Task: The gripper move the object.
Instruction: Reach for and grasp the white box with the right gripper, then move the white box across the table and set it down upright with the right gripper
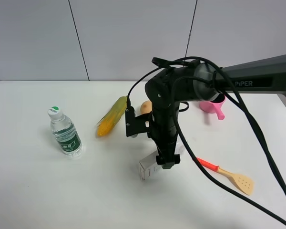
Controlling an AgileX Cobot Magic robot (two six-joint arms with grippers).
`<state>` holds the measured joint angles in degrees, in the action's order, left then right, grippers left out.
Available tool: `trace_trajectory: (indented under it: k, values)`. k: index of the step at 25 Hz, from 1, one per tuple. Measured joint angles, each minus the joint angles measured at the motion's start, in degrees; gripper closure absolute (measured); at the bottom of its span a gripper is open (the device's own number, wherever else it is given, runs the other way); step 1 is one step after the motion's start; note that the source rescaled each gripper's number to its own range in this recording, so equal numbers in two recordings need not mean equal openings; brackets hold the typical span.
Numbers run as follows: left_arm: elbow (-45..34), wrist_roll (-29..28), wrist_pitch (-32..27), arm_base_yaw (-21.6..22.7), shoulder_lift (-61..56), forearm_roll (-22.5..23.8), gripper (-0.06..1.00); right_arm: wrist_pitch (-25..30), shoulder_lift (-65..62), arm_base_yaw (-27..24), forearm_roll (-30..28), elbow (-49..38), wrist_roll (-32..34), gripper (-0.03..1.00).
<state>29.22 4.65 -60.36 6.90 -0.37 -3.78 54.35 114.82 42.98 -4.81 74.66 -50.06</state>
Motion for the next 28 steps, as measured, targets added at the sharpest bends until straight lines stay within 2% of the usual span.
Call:
trace_trajectory:
  k: [5,12,16,21,26,28]
  values:
    - [0.0,0.0,0.0,0.0,0.0,0.0,-0.06,-1.2,2.2,0.0,-0.3,0.0,0.0,0.02]
    - [0.0,0.0,0.0,0.0,0.0,0.0,-0.06,-2.5,2.6,0.0,-0.3,0.0,0.0,0.22]
    - [0.0,0.0,0.0,0.0,0.0,0.0,-0.06,-2.2,2.6,0.0,-0.9,0.0,0.0,0.47]
    - [0.0,0.0,0.0,0.0,0.0,0.0,-0.06,-0.8,2.6,0.0,-1.5,0.0,0.8,0.95]
    - [0.0,0.0,0.0,0.0,0.0,0.0,-0.06,0.0,2.6,0.0,-1.4,0.0,4.0,0.96]
    - [0.0,0.0,0.0,0.0,0.0,0.0,-0.06,0.5,2.6,0.0,-1.2,0.0,7.5,0.96]
